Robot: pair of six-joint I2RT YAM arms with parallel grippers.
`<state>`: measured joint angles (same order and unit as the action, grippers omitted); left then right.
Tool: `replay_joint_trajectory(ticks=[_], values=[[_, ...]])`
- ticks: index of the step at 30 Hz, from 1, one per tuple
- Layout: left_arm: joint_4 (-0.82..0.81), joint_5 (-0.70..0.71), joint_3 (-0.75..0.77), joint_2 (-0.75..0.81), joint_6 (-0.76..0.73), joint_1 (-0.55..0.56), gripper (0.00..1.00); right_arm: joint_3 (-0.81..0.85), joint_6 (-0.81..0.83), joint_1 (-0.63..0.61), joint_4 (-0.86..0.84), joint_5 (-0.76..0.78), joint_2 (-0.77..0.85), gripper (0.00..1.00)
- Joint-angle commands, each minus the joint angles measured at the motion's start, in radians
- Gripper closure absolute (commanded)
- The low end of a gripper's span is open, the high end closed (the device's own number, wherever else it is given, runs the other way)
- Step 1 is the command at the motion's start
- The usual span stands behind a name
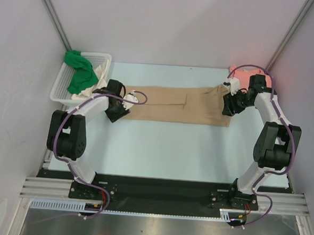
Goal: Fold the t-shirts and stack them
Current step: Fold the tshirt
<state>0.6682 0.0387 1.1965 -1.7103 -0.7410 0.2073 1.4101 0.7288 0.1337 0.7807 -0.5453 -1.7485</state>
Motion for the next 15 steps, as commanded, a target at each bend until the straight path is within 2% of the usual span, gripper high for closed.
replay_joint_trajectory(ticks=[1, 7, 15], values=[[-0.019, -0.029, 0.001, -0.005, -0.092, -0.020, 0.47, 0.016, -0.012, -0.032, 0.023, 0.011, 0.055, 0.46], [-0.021, -0.029, 0.034, -0.072, -0.143, -0.052, 0.48, 0.030, -0.012, -0.065, 0.031, 0.010, 0.066, 0.46], [0.060, -0.056, 0.113, -0.173, -0.153, -0.069, 0.50, 0.001, -0.028, -0.082, 0.009, 0.025, 0.092, 0.47]])
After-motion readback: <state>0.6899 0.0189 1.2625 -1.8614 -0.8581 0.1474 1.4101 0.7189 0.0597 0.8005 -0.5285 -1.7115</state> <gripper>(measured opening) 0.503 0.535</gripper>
